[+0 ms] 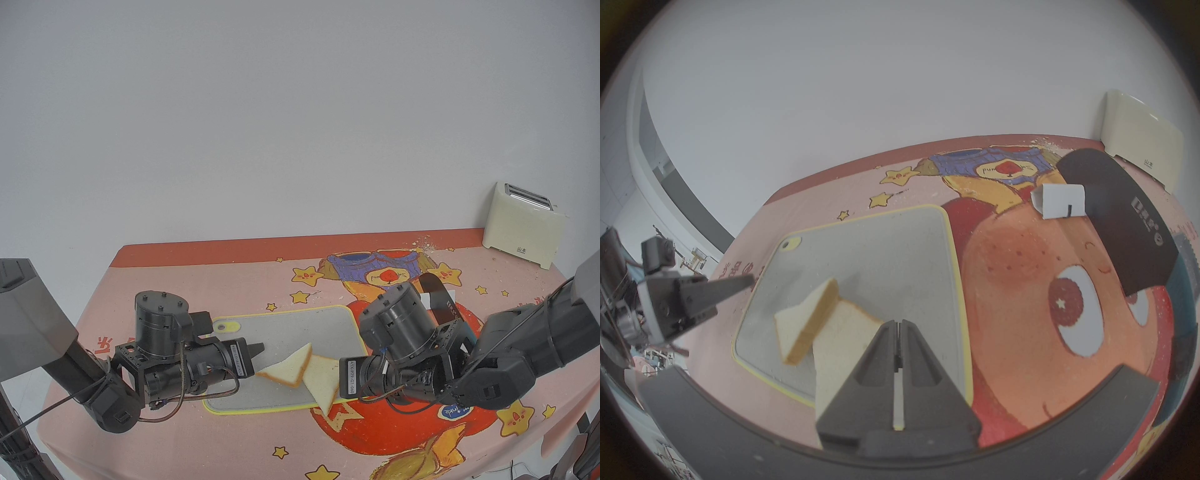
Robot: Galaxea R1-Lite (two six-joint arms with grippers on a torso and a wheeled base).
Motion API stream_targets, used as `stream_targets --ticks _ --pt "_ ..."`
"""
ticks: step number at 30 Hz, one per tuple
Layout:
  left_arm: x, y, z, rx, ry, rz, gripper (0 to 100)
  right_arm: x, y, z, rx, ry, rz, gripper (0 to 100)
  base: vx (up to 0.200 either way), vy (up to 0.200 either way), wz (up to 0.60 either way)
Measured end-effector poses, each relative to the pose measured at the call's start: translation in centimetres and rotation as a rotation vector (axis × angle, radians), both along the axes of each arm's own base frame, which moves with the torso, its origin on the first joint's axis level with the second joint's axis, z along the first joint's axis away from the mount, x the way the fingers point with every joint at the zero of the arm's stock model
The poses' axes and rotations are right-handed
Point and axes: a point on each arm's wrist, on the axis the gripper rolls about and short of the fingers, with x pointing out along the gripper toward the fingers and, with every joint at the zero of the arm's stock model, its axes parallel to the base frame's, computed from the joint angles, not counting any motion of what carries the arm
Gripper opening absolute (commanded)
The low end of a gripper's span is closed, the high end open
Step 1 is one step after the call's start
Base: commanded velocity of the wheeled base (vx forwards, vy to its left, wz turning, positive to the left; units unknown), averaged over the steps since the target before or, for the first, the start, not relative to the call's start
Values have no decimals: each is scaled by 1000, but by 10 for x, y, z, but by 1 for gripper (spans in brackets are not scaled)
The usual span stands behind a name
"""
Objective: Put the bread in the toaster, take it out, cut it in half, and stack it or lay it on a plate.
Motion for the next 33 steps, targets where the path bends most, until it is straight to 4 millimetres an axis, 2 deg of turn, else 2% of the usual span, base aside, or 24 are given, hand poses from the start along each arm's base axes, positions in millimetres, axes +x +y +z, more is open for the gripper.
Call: stream_targets --ticks 7,18,33 --pt "13 -7 -10 6 10 0 0 -2 -1 -3 -8 7 3 0 0 0 0" --pt "15 -10 -16 14 22 -5 0 1 4 -7 -10 6 5 0 0 0 0" --pt "-11 -14 -26 45 71 -58 0 -6 13 -10 -11 12 37 0 0 0 0"
